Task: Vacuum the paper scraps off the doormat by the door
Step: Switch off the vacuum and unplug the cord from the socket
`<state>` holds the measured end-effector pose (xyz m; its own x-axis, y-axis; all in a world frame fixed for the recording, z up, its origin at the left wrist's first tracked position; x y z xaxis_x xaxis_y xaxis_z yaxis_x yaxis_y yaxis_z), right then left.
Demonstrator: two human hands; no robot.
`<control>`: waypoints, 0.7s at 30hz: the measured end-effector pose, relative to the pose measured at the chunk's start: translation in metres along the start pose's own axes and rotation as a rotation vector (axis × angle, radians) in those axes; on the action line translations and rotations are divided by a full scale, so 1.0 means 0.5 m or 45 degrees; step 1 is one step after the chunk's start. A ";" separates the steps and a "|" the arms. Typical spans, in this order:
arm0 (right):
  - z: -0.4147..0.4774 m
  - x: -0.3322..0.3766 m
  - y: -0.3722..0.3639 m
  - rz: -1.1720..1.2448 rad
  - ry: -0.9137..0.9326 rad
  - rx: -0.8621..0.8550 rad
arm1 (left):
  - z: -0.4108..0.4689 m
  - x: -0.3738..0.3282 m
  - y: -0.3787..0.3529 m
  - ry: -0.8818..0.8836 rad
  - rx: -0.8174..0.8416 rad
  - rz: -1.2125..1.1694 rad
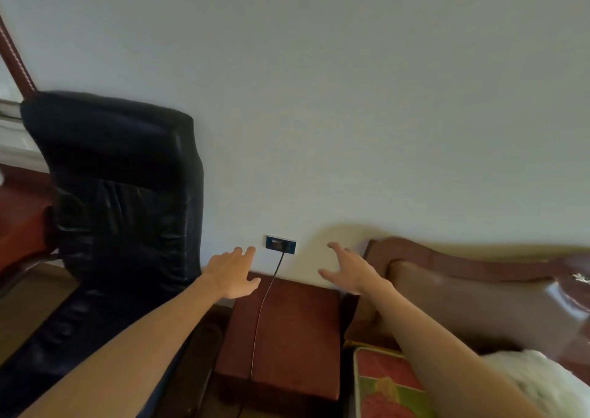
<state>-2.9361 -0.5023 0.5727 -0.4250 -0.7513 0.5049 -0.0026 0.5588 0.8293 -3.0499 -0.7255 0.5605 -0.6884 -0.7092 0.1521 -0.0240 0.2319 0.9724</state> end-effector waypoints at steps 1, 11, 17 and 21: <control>0.033 -0.003 -0.012 0.006 -0.009 0.016 | 0.031 0.009 -0.013 -0.005 0.010 -0.006; 0.367 -0.079 -0.143 0.035 -0.178 0.121 | 0.326 0.067 -0.201 -0.129 0.135 -0.026; 0.478 -0.126 -0.260 0.096 -0.226 0.189 | 0.417 0.039 -0.341 -0.210 0.218 -0.045; 0.549 -0.153 -0.330 0.195 -0.229 0.180 | 0.462 0.015 -0.427 -0.228 0.217 -0.060</control>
<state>-3.1515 -0.4408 0.3315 -0.5842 -0.5866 0.5609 -0.0465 0.7141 0.6984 -3.2174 -0.6268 0.3135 -0.8007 -0.5962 0.0586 -0.1709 0.3212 0.9315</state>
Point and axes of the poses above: each hand's wrist, its own z-axis towards the middle knuckle, its own y-axis out of the back of the hand, x = y × z, the point moved 6 cm from there along z, towards the middle knuckle, and after that the axes turned 12 degrees about z, right-handed, at the moved point
